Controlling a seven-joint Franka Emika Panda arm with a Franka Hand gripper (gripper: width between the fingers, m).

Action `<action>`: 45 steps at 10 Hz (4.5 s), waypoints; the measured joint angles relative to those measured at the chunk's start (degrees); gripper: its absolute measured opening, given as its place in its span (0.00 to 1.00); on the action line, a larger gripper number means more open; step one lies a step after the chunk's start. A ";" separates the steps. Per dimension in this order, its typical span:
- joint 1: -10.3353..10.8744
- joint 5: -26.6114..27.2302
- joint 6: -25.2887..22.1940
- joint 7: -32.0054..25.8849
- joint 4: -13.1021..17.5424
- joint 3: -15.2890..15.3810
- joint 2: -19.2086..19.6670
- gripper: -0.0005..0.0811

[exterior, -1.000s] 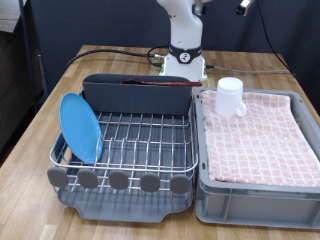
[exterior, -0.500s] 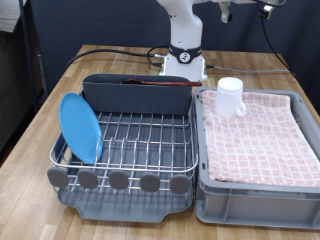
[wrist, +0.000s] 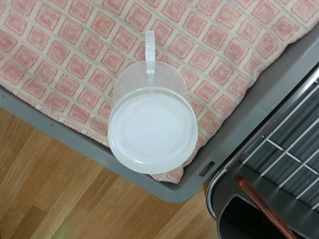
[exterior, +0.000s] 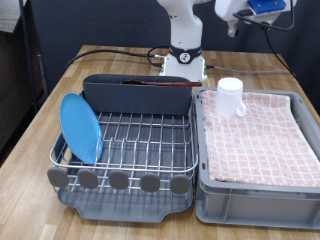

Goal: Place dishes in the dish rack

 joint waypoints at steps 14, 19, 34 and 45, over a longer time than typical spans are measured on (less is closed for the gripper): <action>0.65 5.22 -1.38 1.54 9.50 2.62 20.02 0.99; 0.60 6.87 2.39 0.76 7.56 2.64 22.69 0.99; 0.33 6.23 15.20 -3.11 -2.77 1.42 23.57 0.99; 0.37 6.17 17.63 -3.15 -4.90 1.00 23.18 0.10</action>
